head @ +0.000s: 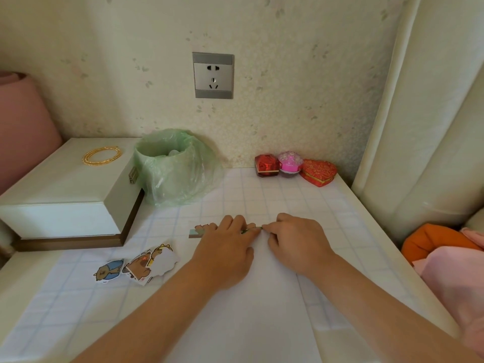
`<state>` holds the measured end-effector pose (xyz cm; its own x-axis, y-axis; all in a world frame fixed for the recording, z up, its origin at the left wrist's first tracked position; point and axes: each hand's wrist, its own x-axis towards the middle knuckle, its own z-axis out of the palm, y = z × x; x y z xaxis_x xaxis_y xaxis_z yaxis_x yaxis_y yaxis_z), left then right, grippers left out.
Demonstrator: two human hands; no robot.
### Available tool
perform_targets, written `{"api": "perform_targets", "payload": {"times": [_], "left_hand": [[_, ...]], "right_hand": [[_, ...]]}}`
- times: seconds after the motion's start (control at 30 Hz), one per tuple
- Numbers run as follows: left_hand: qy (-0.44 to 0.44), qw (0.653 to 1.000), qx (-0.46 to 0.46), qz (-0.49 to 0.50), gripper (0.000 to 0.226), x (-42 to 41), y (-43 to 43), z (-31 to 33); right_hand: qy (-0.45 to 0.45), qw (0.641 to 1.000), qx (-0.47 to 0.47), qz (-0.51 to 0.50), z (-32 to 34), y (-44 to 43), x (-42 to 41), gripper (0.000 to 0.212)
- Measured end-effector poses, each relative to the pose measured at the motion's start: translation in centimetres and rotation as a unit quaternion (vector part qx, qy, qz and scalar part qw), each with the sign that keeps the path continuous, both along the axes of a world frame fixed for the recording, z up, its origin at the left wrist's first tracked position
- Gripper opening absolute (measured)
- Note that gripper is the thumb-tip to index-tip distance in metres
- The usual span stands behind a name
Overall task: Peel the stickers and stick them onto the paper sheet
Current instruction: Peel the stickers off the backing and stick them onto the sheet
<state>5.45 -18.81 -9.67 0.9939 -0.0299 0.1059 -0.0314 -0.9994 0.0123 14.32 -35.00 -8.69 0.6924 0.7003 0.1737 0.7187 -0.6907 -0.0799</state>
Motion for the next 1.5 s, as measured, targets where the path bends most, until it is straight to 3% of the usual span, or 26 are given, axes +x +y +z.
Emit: {"api": "perform_targets", "payload": {"times": [0.33,0.47,0.53,0.77,1.07,1.27,1.5], "left_hand": [[0.018,1.000,0.007,0.015,0.081,0.0,-0.4,0.2],[0.024,1.000,0.006,0.015,0.059,0.2,-0.3,0.2],[0.027,1.000,0.004,0.011,0.061,0.2,-0.2,0.4],[0.041,0.995,-0.086,0.020,0.034,0.6,0.9,0.9],[0.013,0.992,-0.121,0.028,0.035,0.5,1.3,1.1],[-0.008,0.991,-0.135,0.022,0.031,0.1,1.4,1.1],[0.022,0.996,-0.083,0.016,0.034,-0.2,1.4,1.2]], "right_hand": [[-0.014,1.000,0.022,-0.009,-0.5,-0.5,0.5,0.033],[-0.036,0.998,0.054,0.016,-1.3,-0.9,0.2,0.037],[-0.062,0.997,0.048,0.023,-1.7,-1.0,0.2,0.035],[-0.113,0.993,0.030,0.000,-2.2,-0.5,0.1,0.029],[-0.124,0.992,0.013,-0.015,-1.9,-0.4,0.0,0.024],[-0.118,0.992,0.024,0.028,-2.3,-0.7,0.2,0.028],[-0.128,0.991,0.037,0.013,-2.3,-0.4,0.3,0.027]]}}
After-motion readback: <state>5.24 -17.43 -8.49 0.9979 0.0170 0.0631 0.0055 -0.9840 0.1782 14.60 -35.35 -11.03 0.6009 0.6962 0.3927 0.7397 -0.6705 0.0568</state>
